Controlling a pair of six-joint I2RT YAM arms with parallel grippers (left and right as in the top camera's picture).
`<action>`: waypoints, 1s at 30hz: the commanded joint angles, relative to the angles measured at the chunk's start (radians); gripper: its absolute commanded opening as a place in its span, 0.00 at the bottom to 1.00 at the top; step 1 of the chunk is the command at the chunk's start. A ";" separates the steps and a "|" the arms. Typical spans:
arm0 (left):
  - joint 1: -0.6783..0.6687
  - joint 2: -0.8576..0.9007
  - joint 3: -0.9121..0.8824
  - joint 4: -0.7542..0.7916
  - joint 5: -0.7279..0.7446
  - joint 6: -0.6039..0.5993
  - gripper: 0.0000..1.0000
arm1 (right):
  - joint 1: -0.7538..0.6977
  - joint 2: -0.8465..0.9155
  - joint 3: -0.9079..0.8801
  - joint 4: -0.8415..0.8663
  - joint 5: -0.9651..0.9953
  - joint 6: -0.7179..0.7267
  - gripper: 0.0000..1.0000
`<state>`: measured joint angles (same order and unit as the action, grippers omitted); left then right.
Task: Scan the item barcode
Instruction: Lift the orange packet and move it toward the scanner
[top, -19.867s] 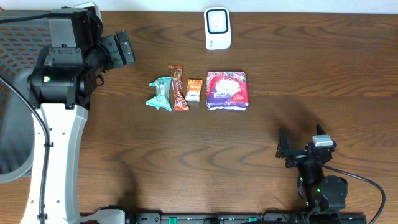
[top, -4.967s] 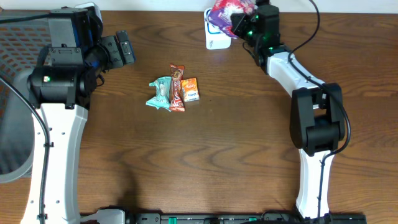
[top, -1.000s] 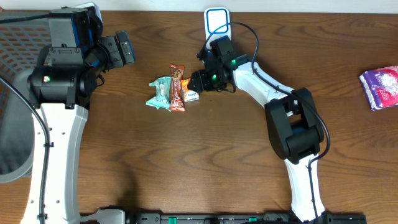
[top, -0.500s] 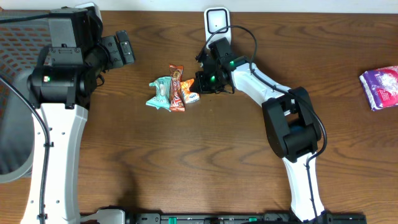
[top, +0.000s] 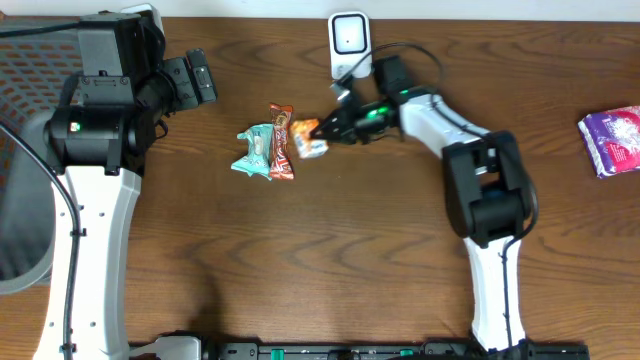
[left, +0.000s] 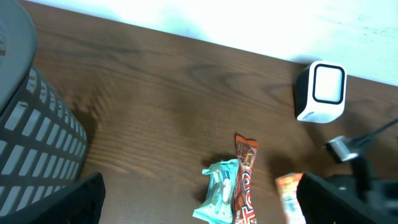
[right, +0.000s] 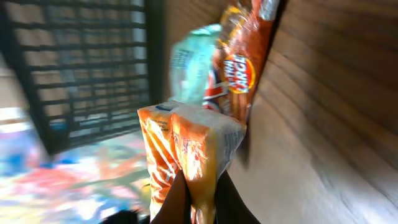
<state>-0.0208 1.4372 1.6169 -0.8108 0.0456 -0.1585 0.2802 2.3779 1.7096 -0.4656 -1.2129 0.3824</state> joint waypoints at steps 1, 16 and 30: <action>0.003 0.006 0.010 0.000 -0.013 -0.004 0.98 | -0.066 0.005 -0.002 0.003 -0.208 0.014 0.01; 0.003 0.006 0.010 0.000 -0.013 -0.004 0.98 | -0.156 0.005 -0.002 0.010 -0.271 0.008 0.01; 0.003 0.006 0.010 0.000 -0.013 -0.004 0.98 | -0.206 0.005 -0.002 0.009 -0.270 -0.021 0.01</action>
<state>-0.0208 1.4372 1.6169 -0.8108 0.0456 -0.1585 0.0872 2.3779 1.7096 -0.4583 -1.4483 0.3824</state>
